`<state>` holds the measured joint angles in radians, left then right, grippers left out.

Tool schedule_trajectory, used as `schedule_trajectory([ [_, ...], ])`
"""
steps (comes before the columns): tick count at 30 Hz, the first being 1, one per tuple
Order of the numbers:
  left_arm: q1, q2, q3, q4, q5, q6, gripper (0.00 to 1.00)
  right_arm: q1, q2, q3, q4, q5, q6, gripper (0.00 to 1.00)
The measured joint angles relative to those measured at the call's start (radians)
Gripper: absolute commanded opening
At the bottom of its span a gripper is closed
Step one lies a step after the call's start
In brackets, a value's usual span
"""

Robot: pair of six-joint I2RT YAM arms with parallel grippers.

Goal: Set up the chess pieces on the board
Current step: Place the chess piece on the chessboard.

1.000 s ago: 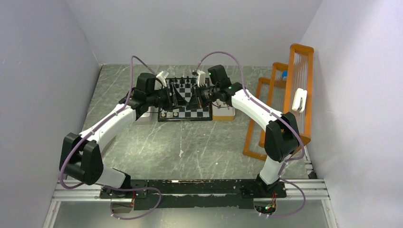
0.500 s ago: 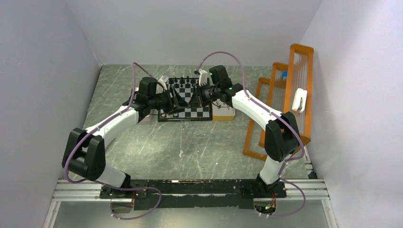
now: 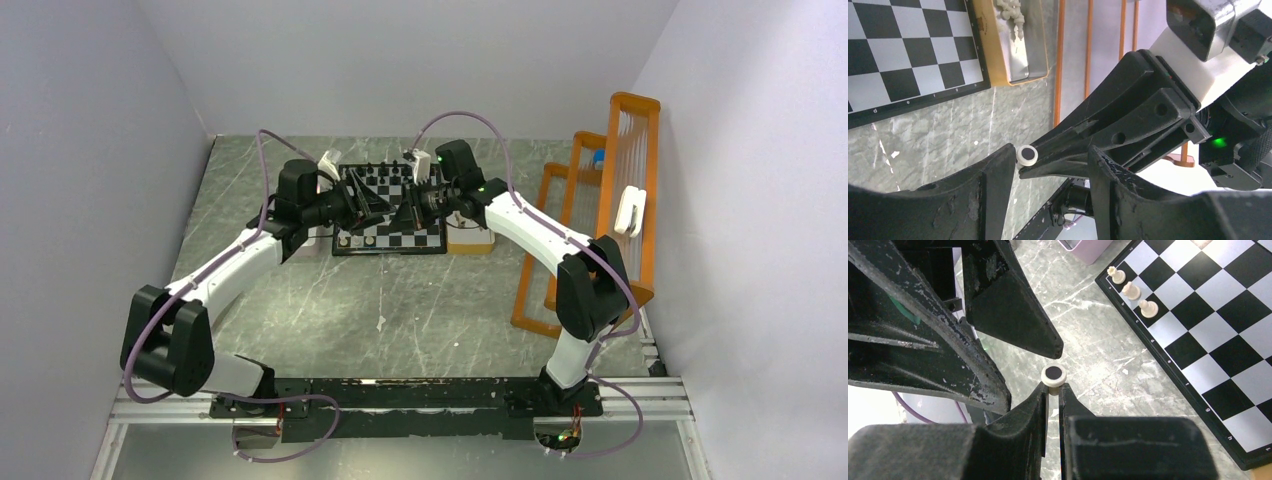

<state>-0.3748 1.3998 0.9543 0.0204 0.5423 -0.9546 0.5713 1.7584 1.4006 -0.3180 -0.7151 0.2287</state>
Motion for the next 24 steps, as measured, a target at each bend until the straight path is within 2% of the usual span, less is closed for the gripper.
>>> schedule_trajectory([
  [3, 0.0, 0.0, 0.0, 0.005, -0.015, -0.004, 0.56, 0.0, 0.0, 0.0, 0.001, -0.004, 0.003, 0.13],
  [9, 0.0, 0.011, -0.005, 0.005, -0.035, -0.011, 0.58, 0.001, -0.005, -0.001, 0.01, -0.006, 0.017, 0.14],
  [16, 0.001, 0.025, -0.01, 0.013, -0.045, -0.025, 0.55, 0.004, -0.017, -0.001, 0.024, 0.013, 0.029, 0.14],
  [24, 0.003, 0.04, -0.036, 0.045, -0.048, -0.053, 0.45, 0.004, -0.015, 0.0, 0.037, 0.031, 0.063, 0.14],
])
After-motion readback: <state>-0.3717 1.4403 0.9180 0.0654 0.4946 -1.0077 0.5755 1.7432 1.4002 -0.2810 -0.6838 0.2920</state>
